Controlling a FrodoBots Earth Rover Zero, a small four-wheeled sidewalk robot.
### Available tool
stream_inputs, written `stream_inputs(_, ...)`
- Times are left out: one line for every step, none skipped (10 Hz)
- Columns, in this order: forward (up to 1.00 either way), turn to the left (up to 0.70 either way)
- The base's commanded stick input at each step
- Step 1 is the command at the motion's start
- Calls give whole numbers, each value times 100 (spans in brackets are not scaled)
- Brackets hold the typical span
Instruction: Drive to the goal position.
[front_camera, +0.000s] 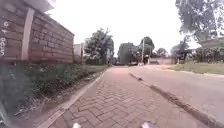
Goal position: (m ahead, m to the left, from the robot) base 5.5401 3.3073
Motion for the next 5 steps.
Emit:
stream_inputs(50, 0)
stream_inputs(50, 0)
stream_inputs(50, 0)
stream_inputs(50, 0)
stream_inputs(50, -18)
